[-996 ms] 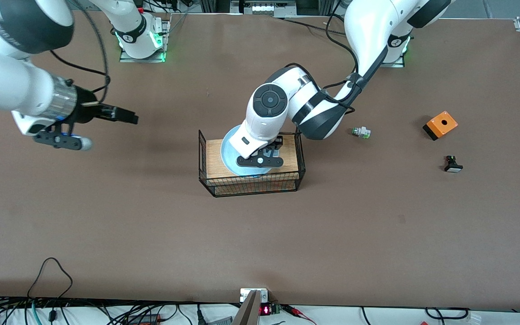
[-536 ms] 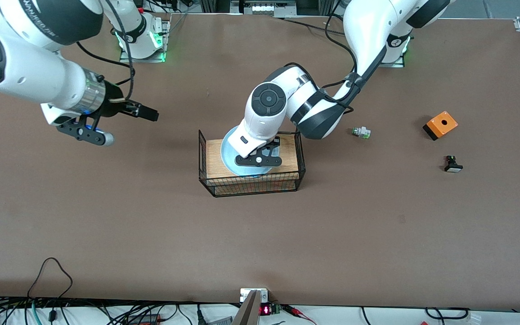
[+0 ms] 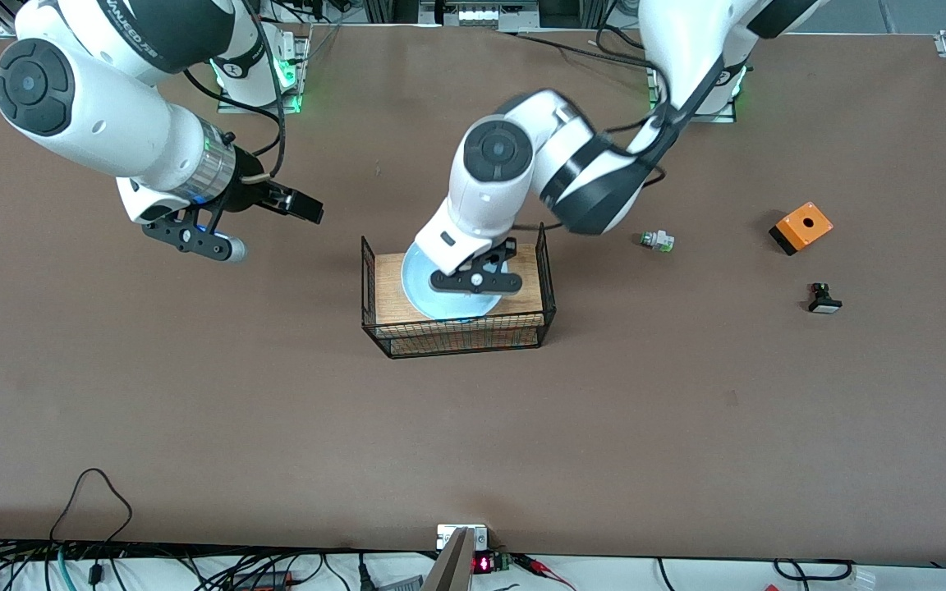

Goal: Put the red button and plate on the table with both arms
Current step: 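Lift the button with the left gripper while the right gripper reaches the plate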

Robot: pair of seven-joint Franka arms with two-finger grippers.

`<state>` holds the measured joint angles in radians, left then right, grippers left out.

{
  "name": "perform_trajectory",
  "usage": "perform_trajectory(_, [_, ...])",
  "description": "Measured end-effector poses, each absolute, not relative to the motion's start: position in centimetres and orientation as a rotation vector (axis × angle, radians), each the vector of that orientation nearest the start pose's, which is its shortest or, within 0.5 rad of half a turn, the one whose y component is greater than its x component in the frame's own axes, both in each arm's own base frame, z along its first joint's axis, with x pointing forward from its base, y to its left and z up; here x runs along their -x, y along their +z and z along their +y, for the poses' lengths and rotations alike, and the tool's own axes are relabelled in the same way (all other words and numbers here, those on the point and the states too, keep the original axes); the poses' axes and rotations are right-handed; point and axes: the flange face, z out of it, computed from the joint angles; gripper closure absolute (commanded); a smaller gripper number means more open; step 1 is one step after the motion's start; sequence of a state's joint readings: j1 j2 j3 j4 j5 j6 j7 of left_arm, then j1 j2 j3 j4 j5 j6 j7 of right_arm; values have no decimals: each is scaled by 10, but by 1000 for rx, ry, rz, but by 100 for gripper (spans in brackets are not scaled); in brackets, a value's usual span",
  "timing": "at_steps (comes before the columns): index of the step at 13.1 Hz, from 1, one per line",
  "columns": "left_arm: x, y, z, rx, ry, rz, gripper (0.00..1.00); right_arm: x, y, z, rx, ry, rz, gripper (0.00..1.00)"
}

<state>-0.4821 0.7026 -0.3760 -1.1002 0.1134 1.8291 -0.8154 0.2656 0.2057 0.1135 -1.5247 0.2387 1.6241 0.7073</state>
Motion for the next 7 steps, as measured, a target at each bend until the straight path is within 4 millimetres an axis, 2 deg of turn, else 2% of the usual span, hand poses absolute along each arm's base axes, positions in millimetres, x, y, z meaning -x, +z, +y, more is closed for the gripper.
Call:
perform_trajectory(2, [-554,465,-486,3261,61,-47,100,-567,530,245,2899,333,574,0])
perform_trajectory(4, [-556,489,-464,3233,73,-77,100,-575,521,248,2880,312,635,0])
perform_trajectory(7, [-574,524,-403,3191,97,-78,100,-582,498,271,2871,284,628,0])
